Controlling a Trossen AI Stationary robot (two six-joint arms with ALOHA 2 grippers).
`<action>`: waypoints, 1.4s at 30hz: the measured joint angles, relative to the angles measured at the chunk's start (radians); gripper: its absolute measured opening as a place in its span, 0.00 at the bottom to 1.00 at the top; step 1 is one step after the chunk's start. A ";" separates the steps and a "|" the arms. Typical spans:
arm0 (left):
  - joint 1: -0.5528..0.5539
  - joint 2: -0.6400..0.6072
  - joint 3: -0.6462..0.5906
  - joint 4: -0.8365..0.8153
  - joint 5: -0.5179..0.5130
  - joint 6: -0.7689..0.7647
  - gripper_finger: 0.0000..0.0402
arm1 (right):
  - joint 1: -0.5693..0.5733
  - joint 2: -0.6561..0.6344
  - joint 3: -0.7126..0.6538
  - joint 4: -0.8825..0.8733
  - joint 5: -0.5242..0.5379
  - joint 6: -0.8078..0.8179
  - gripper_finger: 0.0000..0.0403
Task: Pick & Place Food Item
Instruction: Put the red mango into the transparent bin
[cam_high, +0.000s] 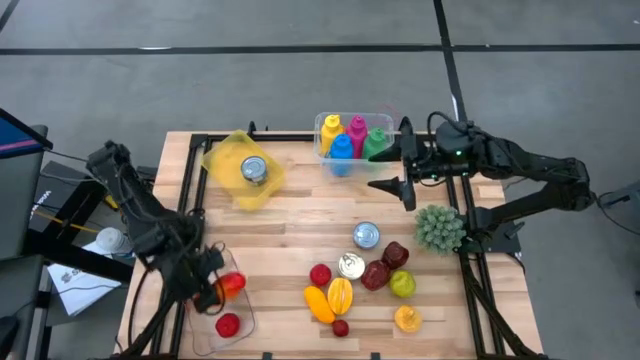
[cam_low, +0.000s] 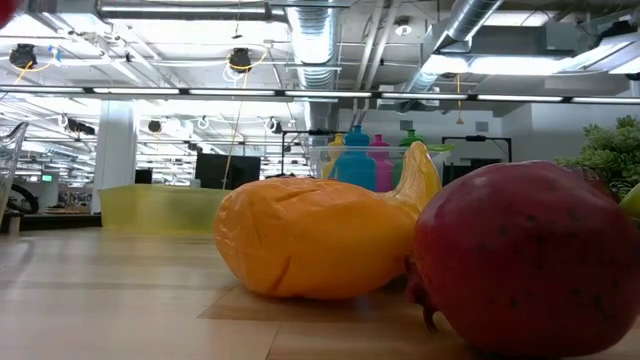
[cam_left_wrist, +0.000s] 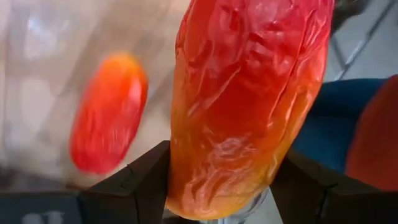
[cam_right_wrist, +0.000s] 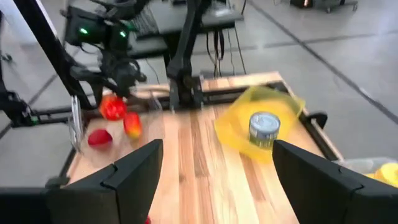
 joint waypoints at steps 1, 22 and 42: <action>-0.016 0.016 0.000 0.001 0.005 -0.029 0.55 | 0.000 0.006 0.000 0.000 0.000 0.000 0.74; -0.109 0.174 0.000 0.086 0.050 -0.275 0.55 | 0.006 0.015 0.000 -0.053 -0.004 -0.002 0.74; -0.108 0.276 -0.004 0.107 0.153 -0.279 0.64 | 0.006 0.015 0.000 -0.053 -0.004 0.000 0.74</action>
